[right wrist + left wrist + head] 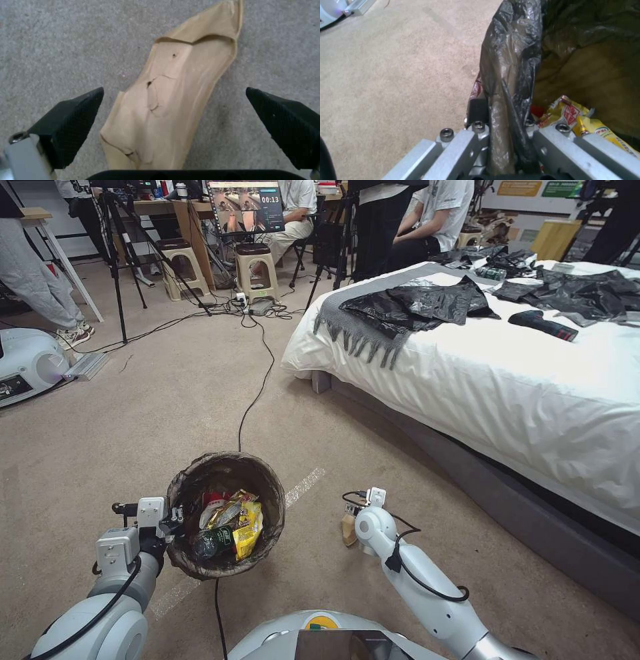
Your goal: Pick up the trash bin, then pick up the garbage from the floor and place it into the trash bin.
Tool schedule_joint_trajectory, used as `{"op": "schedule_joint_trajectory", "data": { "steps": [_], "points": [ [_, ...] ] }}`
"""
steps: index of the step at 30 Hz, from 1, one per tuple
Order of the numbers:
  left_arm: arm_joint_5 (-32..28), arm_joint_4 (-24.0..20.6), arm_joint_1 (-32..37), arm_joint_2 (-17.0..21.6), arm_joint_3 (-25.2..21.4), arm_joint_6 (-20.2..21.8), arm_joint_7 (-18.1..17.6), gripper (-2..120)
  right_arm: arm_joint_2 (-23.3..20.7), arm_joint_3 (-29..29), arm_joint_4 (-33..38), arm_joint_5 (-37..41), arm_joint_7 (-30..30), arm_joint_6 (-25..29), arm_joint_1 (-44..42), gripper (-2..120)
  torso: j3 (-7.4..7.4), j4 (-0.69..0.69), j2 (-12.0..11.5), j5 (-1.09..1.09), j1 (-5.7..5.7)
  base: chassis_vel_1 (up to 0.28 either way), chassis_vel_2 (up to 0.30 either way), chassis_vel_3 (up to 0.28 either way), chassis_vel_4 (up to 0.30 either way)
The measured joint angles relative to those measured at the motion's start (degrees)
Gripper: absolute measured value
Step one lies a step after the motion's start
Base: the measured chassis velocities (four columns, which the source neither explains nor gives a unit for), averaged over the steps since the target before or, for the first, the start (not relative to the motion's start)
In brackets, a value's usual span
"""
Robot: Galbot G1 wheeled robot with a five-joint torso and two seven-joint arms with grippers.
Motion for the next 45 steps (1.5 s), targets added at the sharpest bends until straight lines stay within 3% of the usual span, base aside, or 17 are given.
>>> {"op": "schedule_joint_trajectory", "data": {
  "steps": [4,8,14,23,32,45],
  "points": [
    [-0.1,0.0,-0.04,0.12,0.0,0.08,0.0,3,0.31,-0.21,-0.68,-0.64,-1.18,0.55,0.33,100,0.0,0.0,0.0,0.0,0.0,0.0,0.0,0.0,0.0],
    [-0.15,0.0,-0.08,0.16,0.03,0.1,0.0,3,0.65,-0.57,-1.16,-0.86,-1.8,0.71,0.48,91,0.0,0.0,0.0,0.0,0.0,0.0,0.0,0.0,0.0],
    [-0.33,0.0,-0.11,0.34,-0.14,0.14,0.0,3,1.26,-0.83,-2.08,-1.21,-3.28,0.8,0.51,64,0.0,0.0,0.0,0.0,0.0,0.0,0.0,0.0,0.0],
    [-0.39,0.0,-0.1,0.44,-0.22,0.15,0.0,3,1.5,-0.51,-2.63,-1.24,-4.0,1.06,0.62,37,0.0,0.0,0.0,-0.01,0.0,0.0,0.0,0.0,0.0],
    [-0.36,0.0,-0.05,0.5,-0.18,0.15,0.0,3,1.17,-0.15,-2.57,-1.52,-4.59,1.52,0.43,0,0.0,0.0,0.0,0.0,0.0,0.0,0.0,0.0,0.0],
    [-0.22,0.0,0.1,0.35,-0.17,0.14,0.0,3,-1.35,1.04,1.9,-6.94,-7.05,3.94,-0.8,0,0.0,0.0,0.0,0.01,0.0,0.0,0.0,0.0,0.0]
  ]
}}
